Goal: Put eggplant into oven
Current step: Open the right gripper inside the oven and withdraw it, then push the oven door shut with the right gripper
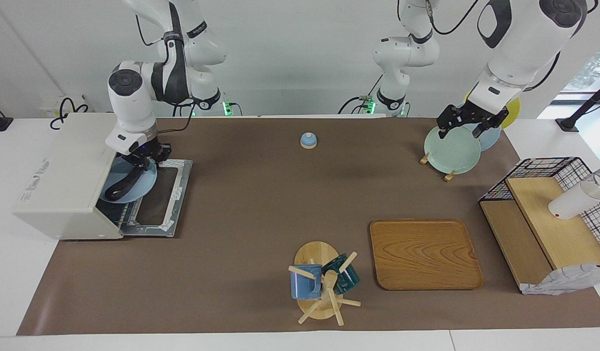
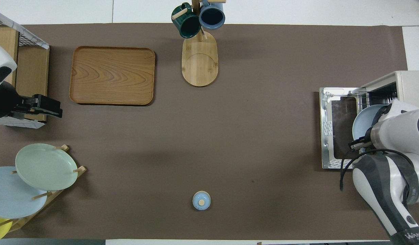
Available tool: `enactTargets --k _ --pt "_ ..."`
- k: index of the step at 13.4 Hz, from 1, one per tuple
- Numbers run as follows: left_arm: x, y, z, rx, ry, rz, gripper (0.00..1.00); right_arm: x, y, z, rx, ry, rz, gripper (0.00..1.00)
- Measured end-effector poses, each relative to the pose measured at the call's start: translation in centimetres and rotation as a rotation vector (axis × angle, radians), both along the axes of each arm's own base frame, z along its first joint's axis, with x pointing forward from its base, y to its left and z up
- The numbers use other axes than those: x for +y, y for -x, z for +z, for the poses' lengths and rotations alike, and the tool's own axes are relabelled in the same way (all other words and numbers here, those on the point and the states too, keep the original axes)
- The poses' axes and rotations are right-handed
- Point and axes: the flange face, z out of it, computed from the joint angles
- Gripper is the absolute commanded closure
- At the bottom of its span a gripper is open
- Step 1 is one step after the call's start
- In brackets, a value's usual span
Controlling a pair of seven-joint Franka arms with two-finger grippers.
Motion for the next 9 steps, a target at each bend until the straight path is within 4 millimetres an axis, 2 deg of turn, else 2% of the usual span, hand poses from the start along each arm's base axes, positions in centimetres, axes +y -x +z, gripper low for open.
enactTargets --k 1,2,3,5,6,8,9 --pt "0.0 0.0 0.0 0.000 0.000 0.000 0.00 1.2 -0.6 1.4 -0.006 -0.015 0.006 0.73" --pt "0.0 0.0 0.0 0.000 0.000 0.000 0.00 2.2 -1.1 2.4 -0.017 -0.036 0.008 0.89" --pt "0.0 0.0 0.0 0.000 0.000 0.000 0.00 3.0 -1.4 2.9 -0.028 -0.064 0.002 1.00" --pt "0.0 0.0 0.0 0.000 0.000 0.000 0.00 5.2 -2.1 2.8 -0.061 -0.108 -0.024 1.00" --pt "0.0 0.0 0.0 0.000 0.000 0.000 0.00 6.9 -2.6 2.1 -0.083 -0.120 -0.047 1.00" --pt "0.0 0.0 0.0 0.000 0.000 0.000 0.00 11.9 -3.6 -0.7 -0.117 -0.146 -0.094 1.00" --pt "0.0 0.0 0.0 0.000 0.000 0.000 0.00 13.6 -4.0 -2.6 -0.122 -0.149 -0.113 1.00"
